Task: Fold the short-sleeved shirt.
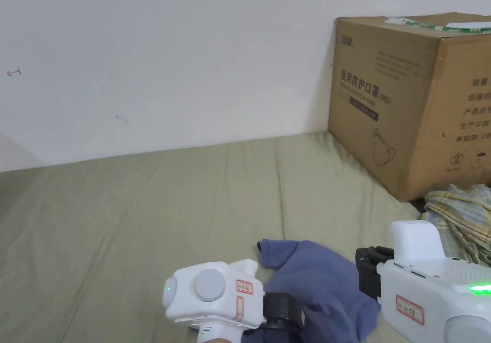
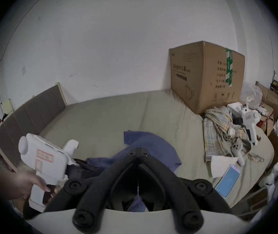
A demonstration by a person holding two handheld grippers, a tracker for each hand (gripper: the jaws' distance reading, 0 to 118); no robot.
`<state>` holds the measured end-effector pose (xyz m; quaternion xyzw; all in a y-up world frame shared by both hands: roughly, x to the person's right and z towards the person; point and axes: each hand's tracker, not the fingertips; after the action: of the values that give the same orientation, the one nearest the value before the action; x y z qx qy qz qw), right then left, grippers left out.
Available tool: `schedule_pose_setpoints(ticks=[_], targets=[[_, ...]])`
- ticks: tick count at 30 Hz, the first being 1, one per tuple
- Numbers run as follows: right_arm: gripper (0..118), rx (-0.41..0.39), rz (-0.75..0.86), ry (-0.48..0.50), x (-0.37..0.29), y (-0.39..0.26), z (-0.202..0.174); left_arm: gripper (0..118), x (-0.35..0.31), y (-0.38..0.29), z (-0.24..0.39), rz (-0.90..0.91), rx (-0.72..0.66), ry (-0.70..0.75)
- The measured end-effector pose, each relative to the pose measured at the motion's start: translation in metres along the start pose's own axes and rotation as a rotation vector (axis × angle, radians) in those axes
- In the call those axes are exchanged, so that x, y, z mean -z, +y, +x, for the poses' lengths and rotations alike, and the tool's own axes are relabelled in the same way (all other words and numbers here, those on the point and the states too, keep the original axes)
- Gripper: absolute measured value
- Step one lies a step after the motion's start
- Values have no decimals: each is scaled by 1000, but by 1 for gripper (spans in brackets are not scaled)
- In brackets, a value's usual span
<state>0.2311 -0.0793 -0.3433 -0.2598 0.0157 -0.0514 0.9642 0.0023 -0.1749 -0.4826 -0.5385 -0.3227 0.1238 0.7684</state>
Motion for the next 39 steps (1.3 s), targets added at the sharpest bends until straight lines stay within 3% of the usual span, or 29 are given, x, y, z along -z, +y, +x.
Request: schedule_pose_setpoints(ticks=[2,4,8,9,10,11,12,13,14,21,24,25,27,28,31,34,35,36,37,38,39], targets=[[0,1,-9,-4,3,-2,3,98,-19,2,-2,56,-3,-71],[0,4,-9,-9,4,-1,5,99,-56,4,-1,183,40,-55],[0,18,51,-8,-4,3,8,95,-141,-17,14,561,163,163],[0,18,72,-15,-8,3,8,82,-156,-26,15,616,182,213],[0,20,92,-25,-10,3,8,59,-169,-37,17,682,209,249],[0,22,107,-32,-12,3,8,22,-179,-48,19,749,228,285],[0,26,117,-36,-13,3,8,9,-181,-53,19,787,248,333],[0,31,125,-38,-14,3,8,8,-184,-60,20,809,250,379],[0,36,131,-38,-14,3,8,0,-186,-67,20,815,237,395],[0,38,109,-44,-4,0,14,0,-157,-36,-18,596,75,284],[0,50,85,-45,5,-5,20,0,-95,6,-71,281,-33,312],[0,51,70,-43,10,-7,22,2,-71,13,-86,229,-24,410],[0,44,41,-50,18,-10,26,89,-40,22,-110,194,-29,518],[0,41,28,-57,22,-13,28,111,-25,25,-122,156,-61,492],[0,40,-12,-76,35,-21,37,112,11,31,-142,117,-141,417],[0,56,-54,-102,53,-27,50,113,44,27,-147,52,-109,418],[0,70,-70,-101,61,-28,56,112,50,24,-139,32,-47,488],[0,73,-84,-105,68,-29,62,100,49,21,-131,33,24,523],[0,66,-101,-118,76,-30,67,71,41,19,-121,57,83,501],[0,58,-118,-135,83,-31,73,0,28,15,-112,102,119,502],[0,45,-132,-146,90,-30,78,0,13,10,-107,153,137,467]])
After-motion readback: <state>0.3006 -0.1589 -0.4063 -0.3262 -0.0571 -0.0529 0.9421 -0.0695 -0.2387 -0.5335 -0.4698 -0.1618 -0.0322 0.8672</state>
